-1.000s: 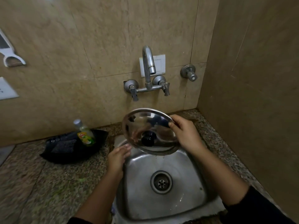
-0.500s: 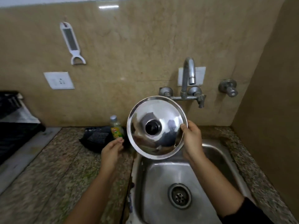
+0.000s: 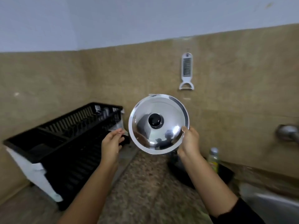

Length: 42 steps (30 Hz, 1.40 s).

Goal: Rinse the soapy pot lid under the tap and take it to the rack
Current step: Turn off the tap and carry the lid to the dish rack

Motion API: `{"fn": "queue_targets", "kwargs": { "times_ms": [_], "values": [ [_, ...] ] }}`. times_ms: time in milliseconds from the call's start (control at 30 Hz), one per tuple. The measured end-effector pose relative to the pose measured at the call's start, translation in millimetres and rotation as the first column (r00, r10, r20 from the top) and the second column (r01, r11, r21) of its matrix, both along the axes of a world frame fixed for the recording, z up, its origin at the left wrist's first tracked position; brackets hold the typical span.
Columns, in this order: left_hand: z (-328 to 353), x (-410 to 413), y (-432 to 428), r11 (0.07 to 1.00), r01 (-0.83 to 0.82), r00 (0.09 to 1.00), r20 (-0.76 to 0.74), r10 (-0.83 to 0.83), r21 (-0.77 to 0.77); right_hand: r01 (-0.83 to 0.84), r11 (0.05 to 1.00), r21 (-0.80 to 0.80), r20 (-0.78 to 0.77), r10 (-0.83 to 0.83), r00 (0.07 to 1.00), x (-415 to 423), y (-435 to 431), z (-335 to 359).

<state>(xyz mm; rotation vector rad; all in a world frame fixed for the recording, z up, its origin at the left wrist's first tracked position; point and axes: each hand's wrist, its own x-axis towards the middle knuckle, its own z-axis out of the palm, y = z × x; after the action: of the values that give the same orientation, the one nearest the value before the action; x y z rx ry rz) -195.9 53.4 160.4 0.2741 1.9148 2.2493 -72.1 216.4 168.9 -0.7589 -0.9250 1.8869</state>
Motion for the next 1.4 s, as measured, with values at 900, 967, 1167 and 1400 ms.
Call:
{"fn": "queue_targets", "kwargs": {
  "times_ms": [900,967,1167,1400],
  "values": [
    [28,-353,-89,0.956,-0.125,0.983,-0.167,0.082,-0.266,-0.005,0.774,0.633,0.079,-0.058,0.995,-461,-27,44],
    [26,-351,-87,0.958,-0.121,0.983,-0.166,0.079,-0.26,-0.019,0.763,0.646,0.099,-0.06,0.993,-467,-23,39],
    [21,-352,-84,0.966,-0.122,0.988,-0.118,0.097,-0.227,-0.133,0.746,0.652,0.209,-0.008,0.978,-485,-11,21],
    [15,-352,-84,0.961,-0.094,0.991,-0.114,0.066,-0.258,-0.192,0.783,0.591,0.279,0.025,0.96,-494,-6,2]
  ]
}}
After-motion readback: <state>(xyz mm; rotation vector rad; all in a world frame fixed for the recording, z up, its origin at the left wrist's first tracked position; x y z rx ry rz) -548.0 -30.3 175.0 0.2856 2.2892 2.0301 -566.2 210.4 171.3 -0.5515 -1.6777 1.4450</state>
